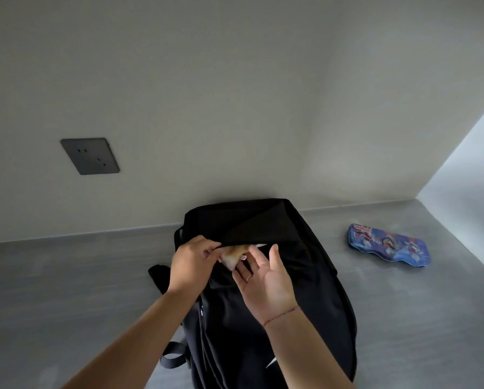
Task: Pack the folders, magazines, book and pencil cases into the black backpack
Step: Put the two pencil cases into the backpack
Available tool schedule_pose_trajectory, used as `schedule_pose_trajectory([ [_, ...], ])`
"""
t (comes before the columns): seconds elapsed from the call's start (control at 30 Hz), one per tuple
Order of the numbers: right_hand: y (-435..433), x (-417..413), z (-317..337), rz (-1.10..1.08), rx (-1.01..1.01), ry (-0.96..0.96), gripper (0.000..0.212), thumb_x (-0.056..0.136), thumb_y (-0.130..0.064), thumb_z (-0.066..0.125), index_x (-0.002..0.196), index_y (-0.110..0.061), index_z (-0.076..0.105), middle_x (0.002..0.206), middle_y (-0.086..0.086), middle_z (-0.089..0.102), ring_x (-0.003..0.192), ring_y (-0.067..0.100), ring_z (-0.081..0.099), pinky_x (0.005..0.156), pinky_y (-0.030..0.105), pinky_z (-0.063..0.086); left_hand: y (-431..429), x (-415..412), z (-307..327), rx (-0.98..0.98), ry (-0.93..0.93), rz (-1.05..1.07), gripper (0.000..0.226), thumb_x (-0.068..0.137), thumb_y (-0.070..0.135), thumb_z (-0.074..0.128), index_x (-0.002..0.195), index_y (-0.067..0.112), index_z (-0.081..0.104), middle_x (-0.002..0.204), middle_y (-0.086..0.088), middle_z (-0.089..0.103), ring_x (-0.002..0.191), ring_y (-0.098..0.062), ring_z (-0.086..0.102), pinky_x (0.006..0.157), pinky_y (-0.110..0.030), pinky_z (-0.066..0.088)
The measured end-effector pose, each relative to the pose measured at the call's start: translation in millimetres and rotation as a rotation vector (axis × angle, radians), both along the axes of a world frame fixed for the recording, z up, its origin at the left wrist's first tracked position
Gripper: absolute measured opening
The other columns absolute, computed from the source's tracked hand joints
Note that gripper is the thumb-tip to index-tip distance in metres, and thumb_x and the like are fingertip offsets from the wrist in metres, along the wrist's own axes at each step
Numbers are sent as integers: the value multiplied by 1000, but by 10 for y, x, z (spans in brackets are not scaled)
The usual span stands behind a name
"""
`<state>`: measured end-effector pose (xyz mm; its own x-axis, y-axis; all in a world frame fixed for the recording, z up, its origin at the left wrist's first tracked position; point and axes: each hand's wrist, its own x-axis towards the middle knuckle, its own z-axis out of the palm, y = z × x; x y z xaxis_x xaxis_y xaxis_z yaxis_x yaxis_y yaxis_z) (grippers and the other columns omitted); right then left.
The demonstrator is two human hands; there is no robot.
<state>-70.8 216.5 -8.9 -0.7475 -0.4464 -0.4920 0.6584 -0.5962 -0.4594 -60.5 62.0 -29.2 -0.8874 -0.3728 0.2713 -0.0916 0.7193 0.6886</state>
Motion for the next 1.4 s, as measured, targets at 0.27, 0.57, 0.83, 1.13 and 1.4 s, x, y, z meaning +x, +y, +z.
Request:
schedule_pose_trajectory([
  [0.27,-419,-426,15,-6,-299,-52,85,86,-71,27,133,-2,47,138,21,49,128,32,45,106,38,35,66,-31,72,-23,17,-51,6,78,16,74,83,16,76,73,8,64,66,-7,59,59,-19,47],
  [0.57,277,-214,-159,87,72,105,39,97,-35,44,118,-5,56,127,15,58,119,26,55,104,41,42,213,-80,51,-67,51,-85,18,83,30,69,97,19,71,91,9,65,85,-6,58,70,-18,47],
  [0.83,2070,-852,-267,-190,756,242,24,93,-5,50,115,0,59,101,13,63,88,22,61,85,32,49,1278,-651,153,109,-15,-262,11,86,17,64,91,23,72,88,14,64,82,0,59,70,-11,46],
  [1.13,3464,-1716,-833,-360,1134,199,30,89,-9,59,110,12,57,94,17,58,90,19,48,70,24,41,2681,-1751,-455,563,-439,-91,37,85,34,61,118,20,62,115,3,65,91,-9,58,69,-20,41],
  [1.4,3783,-2160,-1225,-305,1128,197,20,88,-8,57,76,-17,42,78,5,52,66,15,46,56,17,37,3247,-2295,-953,553,-570,-58,10,91,31,56,85,22,57,108,-6,59,93,-23,56,77,-31,41],
])
